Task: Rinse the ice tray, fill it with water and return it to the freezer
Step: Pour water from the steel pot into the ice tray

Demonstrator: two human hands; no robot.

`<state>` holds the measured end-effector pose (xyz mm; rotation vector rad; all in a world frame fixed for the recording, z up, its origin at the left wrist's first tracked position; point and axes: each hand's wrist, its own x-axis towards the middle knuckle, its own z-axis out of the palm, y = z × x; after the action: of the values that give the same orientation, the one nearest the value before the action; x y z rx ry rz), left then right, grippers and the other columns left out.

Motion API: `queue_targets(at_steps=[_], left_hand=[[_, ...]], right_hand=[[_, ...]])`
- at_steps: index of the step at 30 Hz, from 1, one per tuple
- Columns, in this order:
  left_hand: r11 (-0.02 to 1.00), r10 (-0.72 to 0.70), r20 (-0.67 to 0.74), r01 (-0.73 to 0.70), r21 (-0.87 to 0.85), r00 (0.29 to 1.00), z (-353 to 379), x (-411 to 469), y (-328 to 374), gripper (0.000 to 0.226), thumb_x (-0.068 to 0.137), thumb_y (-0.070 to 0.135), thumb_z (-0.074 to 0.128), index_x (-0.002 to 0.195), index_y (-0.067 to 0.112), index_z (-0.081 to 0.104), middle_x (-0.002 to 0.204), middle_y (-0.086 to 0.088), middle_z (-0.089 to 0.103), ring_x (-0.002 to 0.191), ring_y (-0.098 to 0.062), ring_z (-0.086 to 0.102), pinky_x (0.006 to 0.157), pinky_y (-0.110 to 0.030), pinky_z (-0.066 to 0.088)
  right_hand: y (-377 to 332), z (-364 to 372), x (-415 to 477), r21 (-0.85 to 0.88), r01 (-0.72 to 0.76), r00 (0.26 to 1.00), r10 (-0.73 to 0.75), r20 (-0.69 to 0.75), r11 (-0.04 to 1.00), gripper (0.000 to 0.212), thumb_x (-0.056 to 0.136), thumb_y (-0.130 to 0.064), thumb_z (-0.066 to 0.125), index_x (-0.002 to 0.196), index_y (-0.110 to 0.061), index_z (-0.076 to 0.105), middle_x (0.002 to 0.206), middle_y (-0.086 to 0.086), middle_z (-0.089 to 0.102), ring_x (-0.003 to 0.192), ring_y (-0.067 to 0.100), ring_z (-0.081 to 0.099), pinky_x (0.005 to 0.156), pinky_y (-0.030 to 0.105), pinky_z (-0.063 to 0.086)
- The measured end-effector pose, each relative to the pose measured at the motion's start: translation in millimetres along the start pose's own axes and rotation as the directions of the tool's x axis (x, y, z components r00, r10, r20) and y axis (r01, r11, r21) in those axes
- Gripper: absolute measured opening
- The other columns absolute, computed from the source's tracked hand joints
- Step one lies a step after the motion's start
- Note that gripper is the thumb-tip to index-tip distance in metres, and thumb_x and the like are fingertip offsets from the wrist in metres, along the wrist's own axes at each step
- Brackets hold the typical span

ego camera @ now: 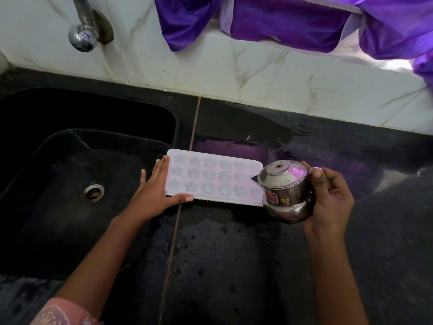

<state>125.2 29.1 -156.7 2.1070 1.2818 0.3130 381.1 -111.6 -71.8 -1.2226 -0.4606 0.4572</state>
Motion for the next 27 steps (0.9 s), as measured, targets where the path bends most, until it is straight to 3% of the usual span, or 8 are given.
queue_targets(at_steps=[10, 13, 17, 27], left_hand=[[1.0, -0.015, -0.001, 0.015, -0.002, 1.0, -0.2, -1.5, 2.1, 0.118, 0.065, 0.067, 0.057, 0.148, 0.021, -0.012, 0.158, 0.005, -0.009, 0.129, 0.005, -0.018, 0.109, -0.033, -0.018], [1.0, -0.015, 0.005, 0.015, 0.001, 1.0, -0.7, -1.2, 2.3, 0.118, 0.064, 0.068, 0.056, 0.148, 0.02, -0.012, 0.158, 0.005, -0.009, 0.129, 0.005, -0.018, 0.109, -0.033, -0.018], [1.0, -0.007, 0.008, 0.007, -0.009, 1.0, -0.7, -1.1, 1.5, 0.122, 0.058, 0.073, 0.05, 0.149, 0.02, -0.011, 0.158, 0.005, -0.009, 0.132, 0.004, -0.017, 0.11, -0.034, -0.018], [0.999, -0.041, 0.004, 0.041, 0.018, 0.999, -1.9, -2.8, 5.9, 0.115, 0.07, 0.064, 0.059, 0.148, 0.021, -0.014, 0.157, 0.004, -0.012, 0.125, 0.004, -0.02, 0.109, -0.033, -0.018]], right_hand=[[-0.4, 14.5, -1.5, -0.005, -0.042, 0.996, 0.042, 0.074, 0.999, 0.031, 0.054, -0.034, 0.074, 0.075, -0.014, 0.062, 0.08, -0.002, 0.074, 0.088, 0.016, 0.069, 0.079, 0.028, 0.055], [0.9, 18.3, -3.3, -0.031, -0.032, 0.992, 0.035, 0.118, 0.999, 0.03, 0.051, -0.043, 0.079, 0.07, -0.023, 0.068, 0.081, -0.002, 0.074, 0.088, 0.017, 0.069, 0.083, 0.033, 0.055], [2.4, 22.6, -5.4, -0.064, -0.013, 0.988, 0.023, 0.154, 0.998, 0.041, 0.043, -0.057, 0.082, 0.067, -0.027, 0.069, 0.076, -0.005, 0.073, 0.08, 0.011, 0.068, 0.078, 0.027, 0.056], [1.1, 28.4, -8.4, -0.049, 0.022, 0.981, -0.013, 0.193, 0.999, 0.035, 0.048, -0.054, 0.079, 0.069, -0.027, 0.07, 0.076, -0.007, 0.073, 0.083, 0.01, 0.07, 0.075, 0.021, 0.054]])
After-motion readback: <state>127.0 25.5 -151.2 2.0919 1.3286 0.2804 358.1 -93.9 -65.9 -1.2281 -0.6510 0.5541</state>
